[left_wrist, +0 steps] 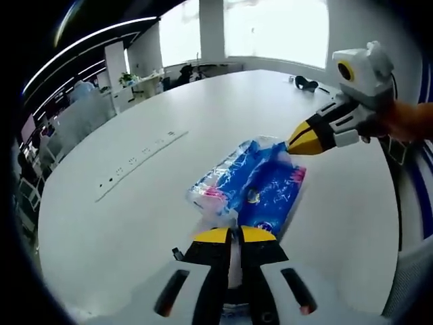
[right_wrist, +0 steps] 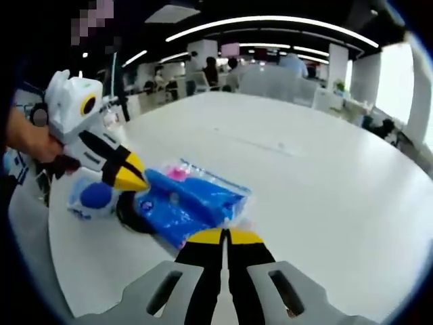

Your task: Arrange the tabletop items into an orderly group along one side of the table until the central work area is clear of visible clutter.

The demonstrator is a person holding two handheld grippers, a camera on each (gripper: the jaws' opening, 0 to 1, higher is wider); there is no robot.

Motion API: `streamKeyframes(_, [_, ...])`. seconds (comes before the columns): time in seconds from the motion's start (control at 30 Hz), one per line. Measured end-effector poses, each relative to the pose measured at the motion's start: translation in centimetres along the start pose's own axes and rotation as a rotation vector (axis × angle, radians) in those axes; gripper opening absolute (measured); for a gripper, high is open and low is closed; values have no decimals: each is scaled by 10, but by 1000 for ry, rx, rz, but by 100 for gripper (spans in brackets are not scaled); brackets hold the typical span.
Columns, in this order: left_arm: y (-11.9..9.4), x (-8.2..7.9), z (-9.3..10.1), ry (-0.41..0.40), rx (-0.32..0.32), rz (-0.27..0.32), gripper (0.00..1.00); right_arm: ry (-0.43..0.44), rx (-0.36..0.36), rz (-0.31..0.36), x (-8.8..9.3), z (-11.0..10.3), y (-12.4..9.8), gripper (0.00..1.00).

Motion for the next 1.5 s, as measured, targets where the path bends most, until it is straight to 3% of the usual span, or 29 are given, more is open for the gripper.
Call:
streamKeyframes(0.83, [41,-14,9,1,42,-8,5,10,108,-1,10,40,8,0])
streamKeyframes(1.13, [49,-11,2,16,22,-29,6,48,123,-24,21,39,15,0])
streamKeyframes(1.5, [55,-10,-1,18,20,-46,9,54,130,-14,18,44,19,0])
Point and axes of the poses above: the point that each gripper's makers call its tool centre point, and the gripper's own axes: y roughly forward along the fingers, z roughly to its right, x roughly out of its underside, the point moved 4 cm from there along -y, roughly backward along the fingers, and after that the axes turned 2 degrees about y, right-handed, at the moved point
